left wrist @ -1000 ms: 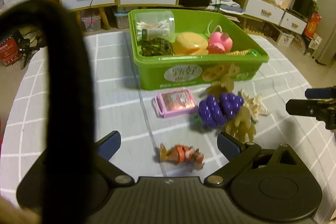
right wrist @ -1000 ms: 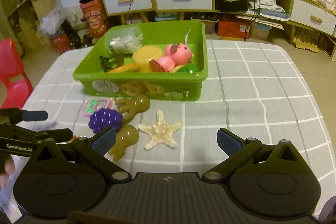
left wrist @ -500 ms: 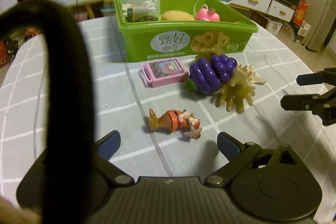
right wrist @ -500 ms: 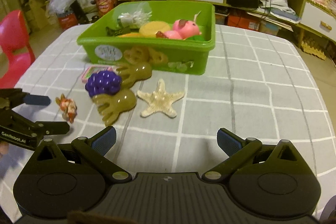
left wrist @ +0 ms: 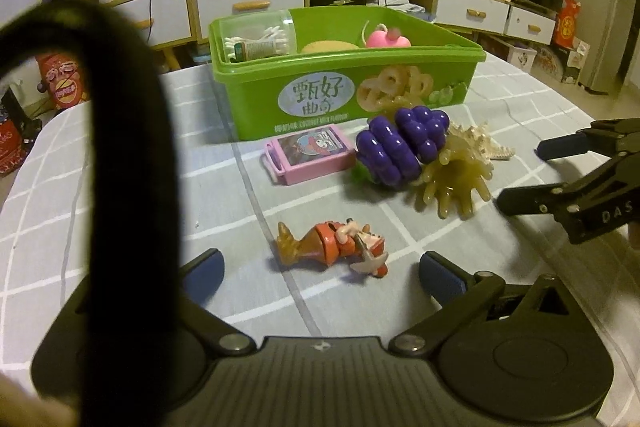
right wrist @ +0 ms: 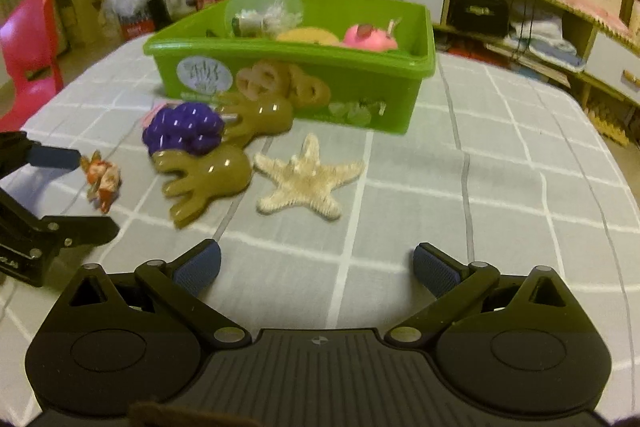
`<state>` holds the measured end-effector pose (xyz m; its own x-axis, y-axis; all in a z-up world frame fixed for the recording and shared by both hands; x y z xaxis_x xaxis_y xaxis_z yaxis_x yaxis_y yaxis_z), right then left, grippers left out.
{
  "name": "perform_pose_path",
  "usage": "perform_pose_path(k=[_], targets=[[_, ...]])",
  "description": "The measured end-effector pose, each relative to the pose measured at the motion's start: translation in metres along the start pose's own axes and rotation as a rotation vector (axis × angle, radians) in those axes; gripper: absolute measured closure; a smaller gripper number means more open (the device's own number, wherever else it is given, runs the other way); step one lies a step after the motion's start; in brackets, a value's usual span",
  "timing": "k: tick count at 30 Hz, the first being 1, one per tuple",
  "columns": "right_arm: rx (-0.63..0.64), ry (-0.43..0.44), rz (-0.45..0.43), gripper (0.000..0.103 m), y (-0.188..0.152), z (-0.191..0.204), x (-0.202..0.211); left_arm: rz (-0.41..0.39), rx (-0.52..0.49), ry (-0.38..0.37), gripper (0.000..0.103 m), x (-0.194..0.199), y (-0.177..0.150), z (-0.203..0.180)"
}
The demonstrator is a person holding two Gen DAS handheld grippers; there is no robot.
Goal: Organize rigid objects
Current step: 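Grasp the orange cartoon figurine with the left tool while the right grasps the starfish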
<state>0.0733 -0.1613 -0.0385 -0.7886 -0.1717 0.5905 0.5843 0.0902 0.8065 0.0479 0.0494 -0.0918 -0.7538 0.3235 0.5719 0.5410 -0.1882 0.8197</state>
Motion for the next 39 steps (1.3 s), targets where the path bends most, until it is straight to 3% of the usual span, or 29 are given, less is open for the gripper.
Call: perform_pose_path(k=[15,18,23,29,31,39], targets=[[0.021,0.020,-0.060,0.002,0.013,-0.008,-0.024,0.002,-0.001,-0.003,0.026,-0.004,0.004,-0.001],[0.021,0.017,-0.059,0.002,0.014,-0.008,-0.026,-0.001,0.001,-0.002,0.031,-0.004,0.005,-0.001],[0.031,0.019,-0.057,0.005,0.017,-0.007,-0.027,-0.008,0.009,-0.001,0.052,-0.004,0.008,0.001],[0.047,0.045,-0.065,0.017,0.019,-0.004,-0.024,-0.014,0.022,0.008,0.071,-0.004,0.010,0.004],[0.054,0.052,-0.068,0.027,0.020,-0.002,-0.022,-0.017,0.022,0.013,0.077,-0.003,0.010,0.004],[0.098,0.042,-0.059,0.042,0.025,0.007,-0.020,-0.013,0.029,0.020,0.077,-0.004,0.010,0.004]])
Point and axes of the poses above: each gripper's, at about its wrist camera, not at the fingertips, and x roughly against the way its jaws point, z to its left, y to its top, the point moved 1 cm from there along -x, roughly the way its jaws point, and after that the axes turned 9 degrees about -z, right-handed, at the moved point
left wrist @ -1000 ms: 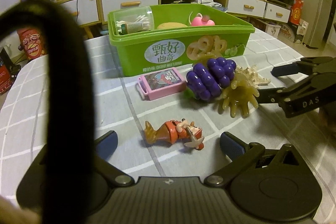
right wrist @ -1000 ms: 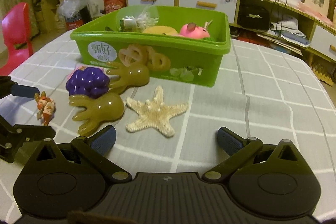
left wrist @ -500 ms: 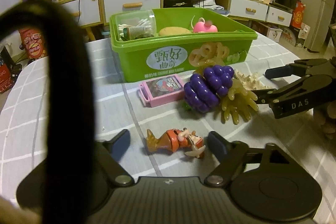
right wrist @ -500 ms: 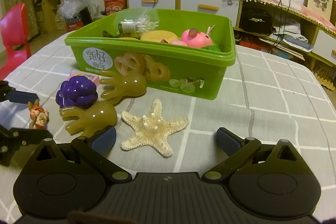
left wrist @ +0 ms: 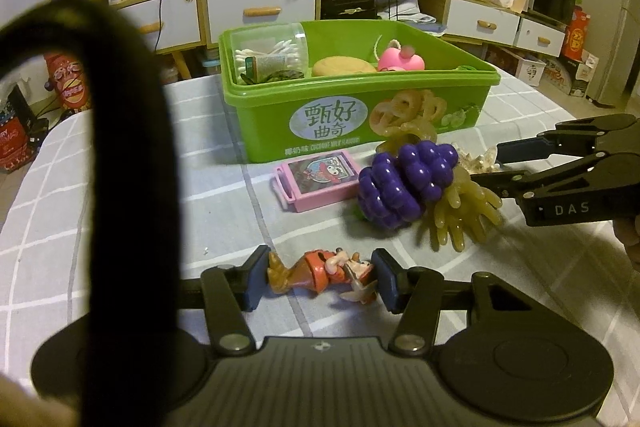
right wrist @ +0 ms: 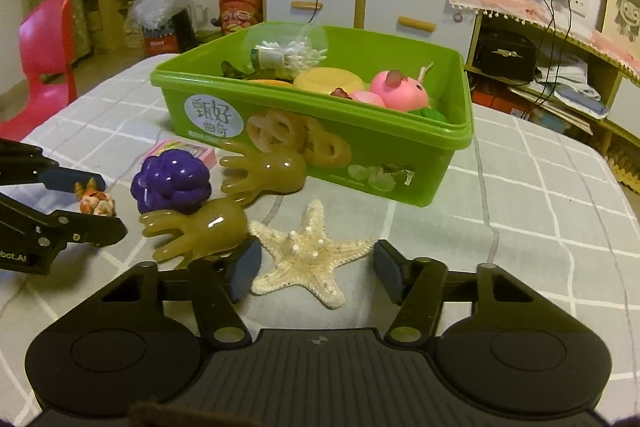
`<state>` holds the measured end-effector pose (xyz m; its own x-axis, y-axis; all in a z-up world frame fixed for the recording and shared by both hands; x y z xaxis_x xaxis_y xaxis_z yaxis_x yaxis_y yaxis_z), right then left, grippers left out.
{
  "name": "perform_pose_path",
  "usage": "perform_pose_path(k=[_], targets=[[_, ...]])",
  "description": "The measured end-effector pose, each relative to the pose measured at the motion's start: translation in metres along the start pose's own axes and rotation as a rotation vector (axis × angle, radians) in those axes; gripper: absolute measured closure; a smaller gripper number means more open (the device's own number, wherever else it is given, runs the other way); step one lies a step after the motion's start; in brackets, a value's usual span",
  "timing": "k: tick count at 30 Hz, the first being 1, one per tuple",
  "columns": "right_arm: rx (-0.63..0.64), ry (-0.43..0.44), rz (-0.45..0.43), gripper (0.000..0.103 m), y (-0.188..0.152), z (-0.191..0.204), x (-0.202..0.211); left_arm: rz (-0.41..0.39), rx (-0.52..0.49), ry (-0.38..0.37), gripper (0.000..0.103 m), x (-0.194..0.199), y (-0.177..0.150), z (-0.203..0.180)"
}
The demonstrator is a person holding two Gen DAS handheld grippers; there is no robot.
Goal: Organize rigid objects
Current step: 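Grasp the orange cartoon figurine with the left tool while the right grasps the starfish, then carry the figurine into the green bin with the left tool while the right carries the starfish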
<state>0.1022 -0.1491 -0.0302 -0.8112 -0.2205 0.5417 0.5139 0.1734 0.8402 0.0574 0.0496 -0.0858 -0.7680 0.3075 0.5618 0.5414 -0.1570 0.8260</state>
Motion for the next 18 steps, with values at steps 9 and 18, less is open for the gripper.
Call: perform_pose_path(k=[9,18], targets=[[-0.025,-0.021,0.021,0.049,0.008,-0.003,0.004,0.019,0.042,0.019,0.078,-0.002,0.005,0.007],[-0.134,-0.022,0.036,0.049,0.018,-0.016,0.011,0.002,0.080,0.040,0.078,0.003,0.015,0.014]])
Point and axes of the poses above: each gripper's, at about its wrist camera, not at the fingertips, and x roughly against the way its jaws point, z to its left, y to its top, the point moved 1 cm from there along -x, roughly the way its jaws point, and after that the axes turned 9 degrees about -z, right-handed, at the moved point
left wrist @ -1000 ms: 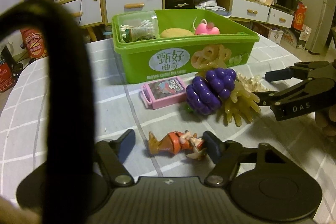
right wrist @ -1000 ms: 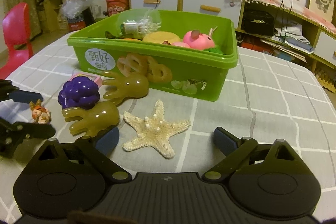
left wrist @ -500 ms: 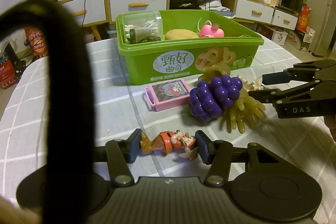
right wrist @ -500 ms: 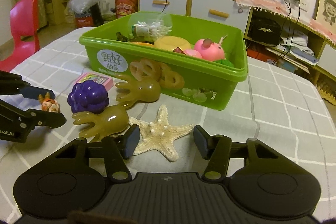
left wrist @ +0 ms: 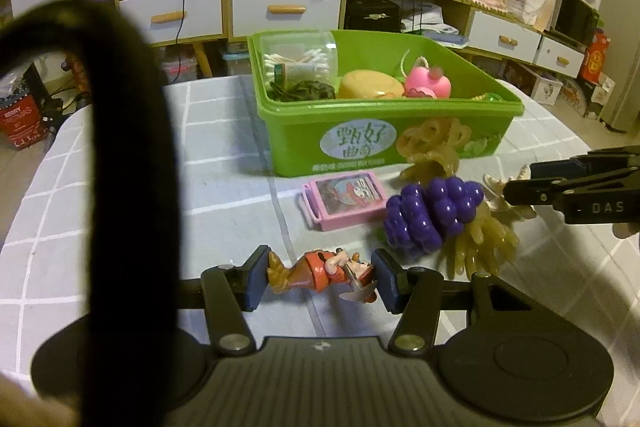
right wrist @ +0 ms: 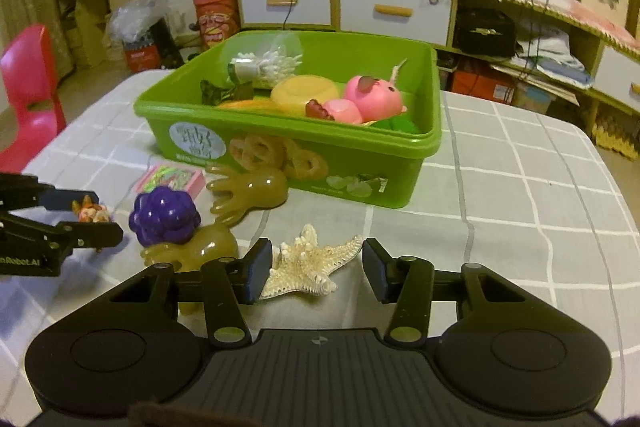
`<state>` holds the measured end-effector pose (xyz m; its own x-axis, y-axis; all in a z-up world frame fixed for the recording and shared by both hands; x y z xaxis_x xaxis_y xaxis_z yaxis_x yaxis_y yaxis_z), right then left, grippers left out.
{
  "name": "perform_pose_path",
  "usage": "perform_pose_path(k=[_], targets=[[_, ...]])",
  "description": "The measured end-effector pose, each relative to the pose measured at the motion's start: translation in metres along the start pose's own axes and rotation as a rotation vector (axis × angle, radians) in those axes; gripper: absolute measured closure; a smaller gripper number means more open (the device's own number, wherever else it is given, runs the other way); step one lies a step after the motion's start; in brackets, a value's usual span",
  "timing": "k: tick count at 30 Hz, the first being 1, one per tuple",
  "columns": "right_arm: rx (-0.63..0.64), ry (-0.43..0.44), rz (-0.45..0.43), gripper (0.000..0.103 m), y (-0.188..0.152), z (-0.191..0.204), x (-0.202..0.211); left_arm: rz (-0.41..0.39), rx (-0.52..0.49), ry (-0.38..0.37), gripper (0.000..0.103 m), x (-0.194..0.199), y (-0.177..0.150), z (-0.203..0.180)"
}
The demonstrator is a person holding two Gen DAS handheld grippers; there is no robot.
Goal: Organize rigid objects
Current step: 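Carry the figurine into the green bin with the left tool while the right carries the starfish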
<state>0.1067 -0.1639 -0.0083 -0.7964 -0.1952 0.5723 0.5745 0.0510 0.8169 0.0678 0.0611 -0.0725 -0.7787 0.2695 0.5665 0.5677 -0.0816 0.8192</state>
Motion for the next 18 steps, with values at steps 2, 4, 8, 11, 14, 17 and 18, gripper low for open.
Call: perform_pose_path(k=[2,4,8,11,14,17,18], targets=[[-0.008,-0.001,-0.003,0.049,0.002,-0.001,0.002,-0.008,0.002,0.007,0.078,0.002,0.003,0.000],[-0.012,-0.002,-0.008,0.049,0.004,-0.001,0.004,-0.016,0.008,0.009,0.078,0.003,0.006,0.001],[-0.031,-0.006,-0.008,0.049,0.009,-0.003,0.007,-0.028,0.024,0.011,0.078,0.005,0.013,0.002],[-0.041,-0.003,-0.007,0.049,0.014,-0.003,0.010,-0.035,0.040,0.009,0.078,0.007,0.018,0.003],[-0.060,0.002,0.005,0.049,0.018,-0.004,0.012,-0.039,0.056,0.006,0.078,0.008,0.025,0.004],[-0.096,0.006,0.024,0.049,0.022,-0.006,0.013,-0.036,0.076,0.002,0.078,0.008,0.033,0.005],[-0.113,0.007,0.032,0.049,0.023,-0.007,0.013,-0.031,0.081,0.000,0.078,0.008,0.036,0.005]])
Point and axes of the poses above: each gripper's, at about its wrist camera, not at the fingertips, and x roughly against the way its jaws point, z to its left, y to its top, the point moved 1 cm from there along -x, roughly the way its jaws point, and after that the axes turned 9 degrees about -z, right-handed, at the moved point
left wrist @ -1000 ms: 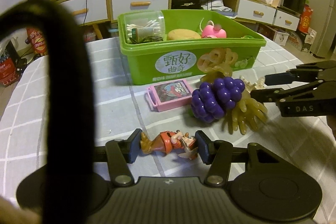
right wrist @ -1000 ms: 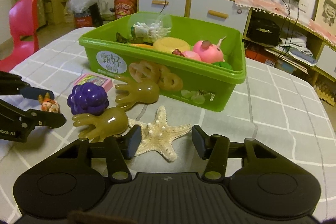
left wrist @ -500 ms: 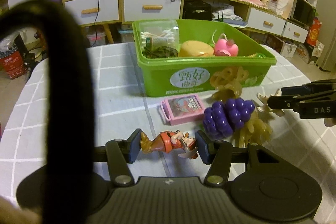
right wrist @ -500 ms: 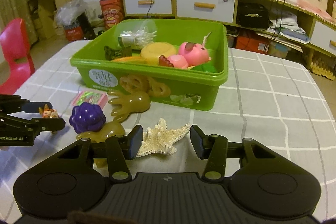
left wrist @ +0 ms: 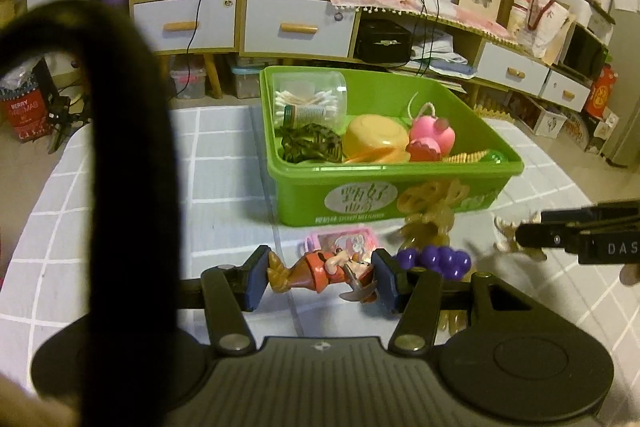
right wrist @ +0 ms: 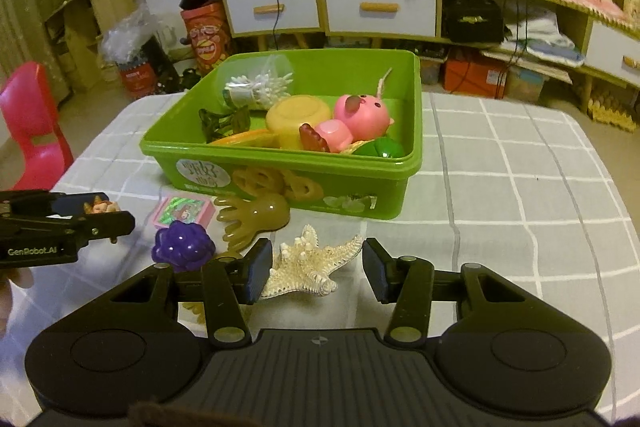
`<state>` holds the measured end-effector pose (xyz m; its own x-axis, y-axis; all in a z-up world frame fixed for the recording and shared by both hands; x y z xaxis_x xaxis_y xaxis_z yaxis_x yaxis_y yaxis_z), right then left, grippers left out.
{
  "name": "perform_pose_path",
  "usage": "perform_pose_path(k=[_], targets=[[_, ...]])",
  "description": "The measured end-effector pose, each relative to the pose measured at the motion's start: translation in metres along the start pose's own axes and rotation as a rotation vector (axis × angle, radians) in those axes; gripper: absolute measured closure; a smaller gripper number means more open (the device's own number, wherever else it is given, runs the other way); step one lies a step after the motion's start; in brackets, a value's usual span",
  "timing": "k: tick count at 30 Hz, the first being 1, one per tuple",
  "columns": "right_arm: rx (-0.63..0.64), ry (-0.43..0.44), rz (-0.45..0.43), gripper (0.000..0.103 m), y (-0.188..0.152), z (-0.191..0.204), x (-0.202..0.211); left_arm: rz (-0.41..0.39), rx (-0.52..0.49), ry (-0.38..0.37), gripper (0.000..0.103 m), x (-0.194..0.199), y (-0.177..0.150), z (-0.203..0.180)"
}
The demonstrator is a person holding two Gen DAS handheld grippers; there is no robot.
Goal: Organize rigid objects
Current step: 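Carry the figurine into the green bin with the left tool while the right carries the starfish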
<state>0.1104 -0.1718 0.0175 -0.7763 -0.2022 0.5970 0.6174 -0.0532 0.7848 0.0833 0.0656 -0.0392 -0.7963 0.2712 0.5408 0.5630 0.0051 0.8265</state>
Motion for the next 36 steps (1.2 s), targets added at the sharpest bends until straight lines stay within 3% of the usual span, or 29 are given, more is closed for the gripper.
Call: perform_pose_path(k=[7,14,27,36], targets=[[-0.188,0.016,0.061,0.049,0.011,-0.016,0.003,-0.005,0.058,0.005,0.078,-0.001,0.023,-0.002],[-0.311,0.023,0.044,0.049,0.025,-0.031,0.007,-0.052,0.107,0.039,0.078,-0.008,0.042,-0.008],[-0.405,0.014,-0.038,0.049,0.049,-0.039,-0.005,-0.103,0.109,0.157,0.078,-0.048,0.054,-0.028],[-0.402,0.033,-0.064,0.049,0.057,-0.028,-0.024,-0.102,0.165,0.186,0.078,-0.065,0.053,-0.032]])
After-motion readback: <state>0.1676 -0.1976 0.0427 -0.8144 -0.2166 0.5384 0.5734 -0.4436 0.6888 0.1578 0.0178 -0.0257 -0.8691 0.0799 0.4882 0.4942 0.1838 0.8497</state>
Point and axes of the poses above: each gripper's, at about its wrist camera, not at the fingertips, and x roughly against the way its jaws point, z to its left, y to its top, the point moved 1 cm from there along -x, roughly the way its jaws point, and after that the axes turned 9 degrees about -z, right-handed, at the moved point
